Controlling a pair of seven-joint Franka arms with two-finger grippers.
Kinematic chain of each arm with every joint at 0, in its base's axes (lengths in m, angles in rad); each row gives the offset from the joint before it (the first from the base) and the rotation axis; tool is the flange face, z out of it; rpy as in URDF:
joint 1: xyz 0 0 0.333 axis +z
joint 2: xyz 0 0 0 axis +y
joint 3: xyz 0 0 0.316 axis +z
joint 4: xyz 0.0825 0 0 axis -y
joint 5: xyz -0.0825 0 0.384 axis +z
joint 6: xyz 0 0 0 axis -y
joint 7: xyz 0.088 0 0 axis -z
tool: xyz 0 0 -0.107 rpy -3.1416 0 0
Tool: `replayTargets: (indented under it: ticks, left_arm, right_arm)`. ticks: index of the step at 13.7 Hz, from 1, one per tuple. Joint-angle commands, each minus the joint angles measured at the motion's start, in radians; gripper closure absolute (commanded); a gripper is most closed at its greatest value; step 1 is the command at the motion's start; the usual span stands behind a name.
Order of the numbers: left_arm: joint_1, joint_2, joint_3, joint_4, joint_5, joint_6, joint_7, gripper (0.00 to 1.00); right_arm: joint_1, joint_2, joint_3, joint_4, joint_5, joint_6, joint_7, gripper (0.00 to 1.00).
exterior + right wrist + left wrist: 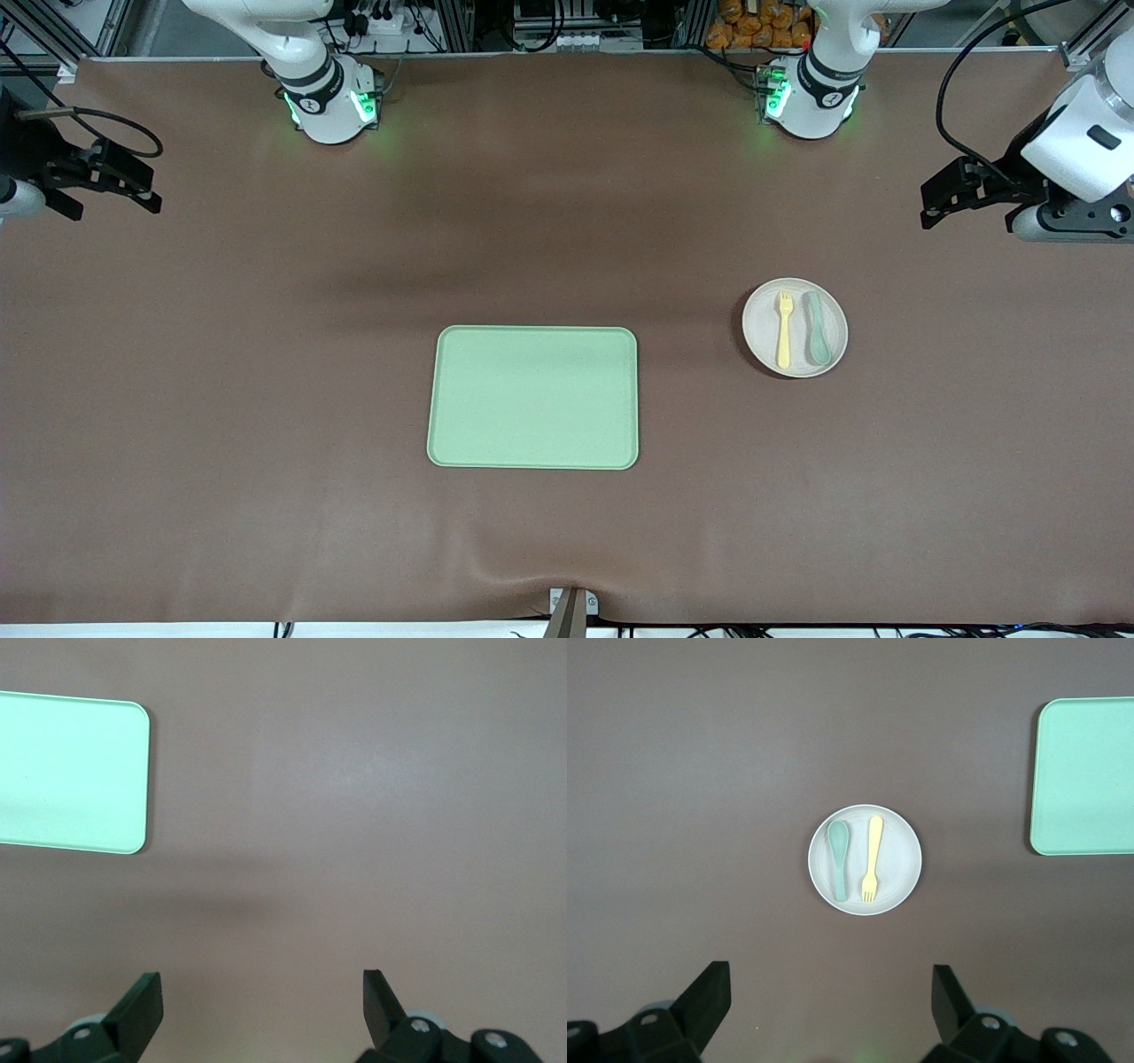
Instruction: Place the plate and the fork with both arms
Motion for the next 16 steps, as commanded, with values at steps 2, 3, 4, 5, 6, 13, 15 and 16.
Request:
replayTargets:
  ticks: [2, 3, 4, 5, 6, 13, 15, 16]
  left_arm:
    - [0.0, 0.004, -0.004, 0.009, 0.013, -0.015, 0.01, 0.0]
    - [0.0, 0.004, -0.003, 0.009, 0.013, -0.015, 0.008, 0.0]
    - [0.0, 0.005, -0.003, 0.009, 0.013, -0.015, 0.005, 0.0]
    - [-0.002, 0.005, -0.003, 0.009, 0.015, -0.015, 0.003, 0.0]
    - [0.001, 0.005, -0.003, 0.009, 0.017, -0.015, 0.003, 0.0]
    - [0.006, 0.005, -0.003, -0.005, 0.017, -0.005, 0.003, 0.0]
    - [0.007, 0.012, -0.003, -0.046, 0.017, 0.039, 0.003, 0.0]
    - [0.014, 0.012, -0.003, -0.078, 0.017, 0.069, 0.003, 0.0]
  right_arm:
    - [0.01, 0.006, -0.003, 0.015, 0.011, 0.002, 0.013, 0.0]
    - [0.01, 0.006, -0.003, 0.015, 0.011, 0.002, 0.013, 0.0]
    - [0.01, 0.006, -0.003, 0.015, 0.011, 0.002, 0.013, 0.0]
    - [0.008, 0.006, -0.003, 0.015, 0.011, 0.002, 0.013, 0.0]
    - [0.008, 0.007, -0.003, 0.015, 0.013, -0.002, 0.015, 0.0]
    - [0.01, 0.015, -0.003, 0.015, 0.014, -0.008, 0.007, 0.0]
    - [0.008, 0.017, -0.003, 0.015, 0.014, -0.01, 0.007, 0.0]
    - [0.007, 0.017, -0.003, 0.014, 0.014, -0.01, 0.006, 0.0]
